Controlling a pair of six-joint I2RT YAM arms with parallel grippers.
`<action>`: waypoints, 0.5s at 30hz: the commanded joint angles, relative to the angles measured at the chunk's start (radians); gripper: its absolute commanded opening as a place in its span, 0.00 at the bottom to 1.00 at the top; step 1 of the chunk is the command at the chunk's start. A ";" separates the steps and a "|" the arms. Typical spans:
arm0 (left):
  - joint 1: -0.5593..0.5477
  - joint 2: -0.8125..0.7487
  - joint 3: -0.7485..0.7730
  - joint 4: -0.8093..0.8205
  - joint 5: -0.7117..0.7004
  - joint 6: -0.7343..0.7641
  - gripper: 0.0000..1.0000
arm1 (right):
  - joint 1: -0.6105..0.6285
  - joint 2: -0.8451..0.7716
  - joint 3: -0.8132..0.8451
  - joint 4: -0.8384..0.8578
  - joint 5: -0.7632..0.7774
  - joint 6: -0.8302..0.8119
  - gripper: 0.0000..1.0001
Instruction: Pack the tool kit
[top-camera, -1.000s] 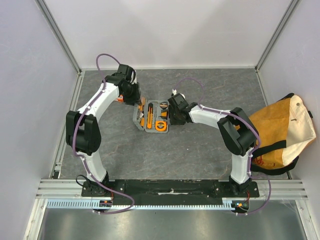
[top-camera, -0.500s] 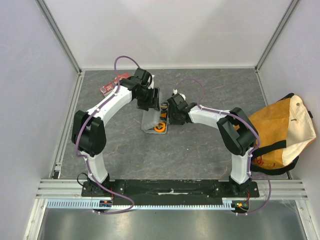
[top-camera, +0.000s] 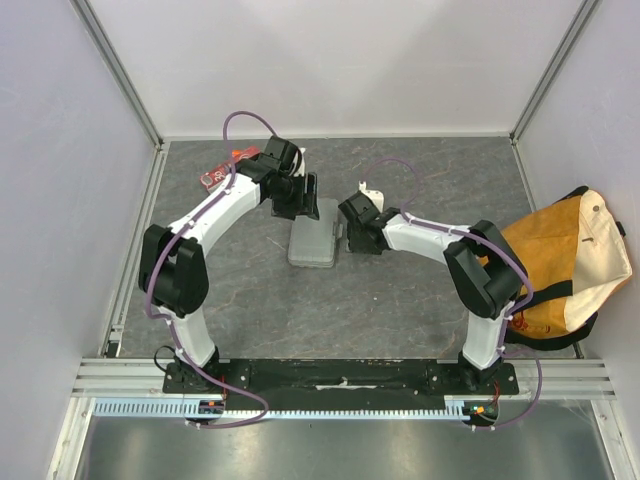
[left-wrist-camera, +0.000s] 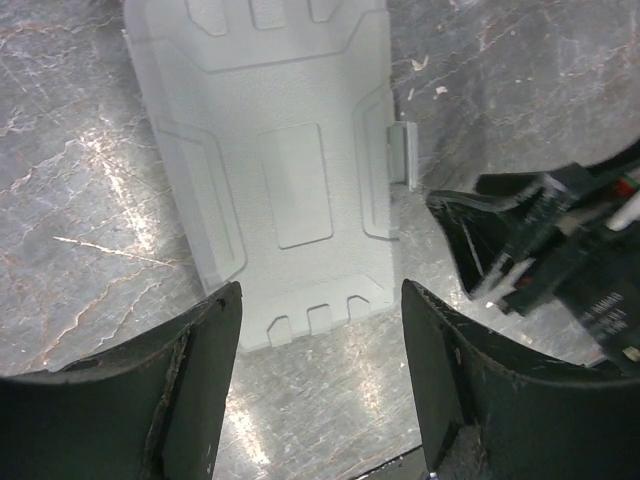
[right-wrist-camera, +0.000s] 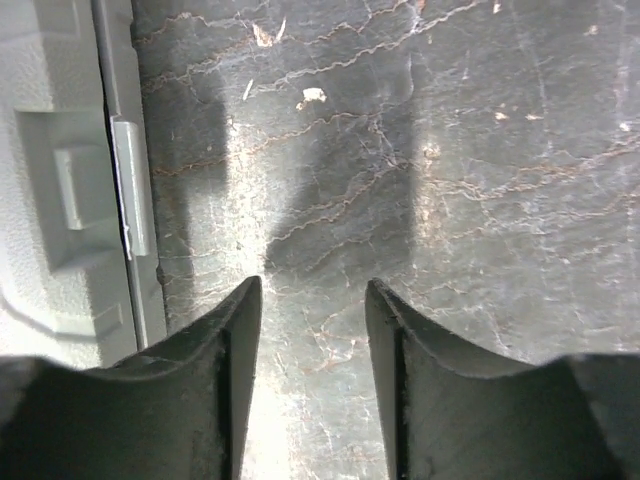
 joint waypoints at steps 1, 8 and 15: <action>0.019 -0.006 -0.042 0.031 -0.059 -0.035 0.71 | -0.011 -0.085 0.055 -0.033 0.020 0.012 0.58; 0.047 0.069 -0.072 0.026 -0.046 -0.013 0.77 | -0.019 -0.057 0.182 -0.035 -0.086 -0.020 0.90; 0.047 0.156 -0.115 -0.038 -0.016 0.021 0.79 | -0.019 0.056 0.270 -0.050 -0.120 -0.037 0.90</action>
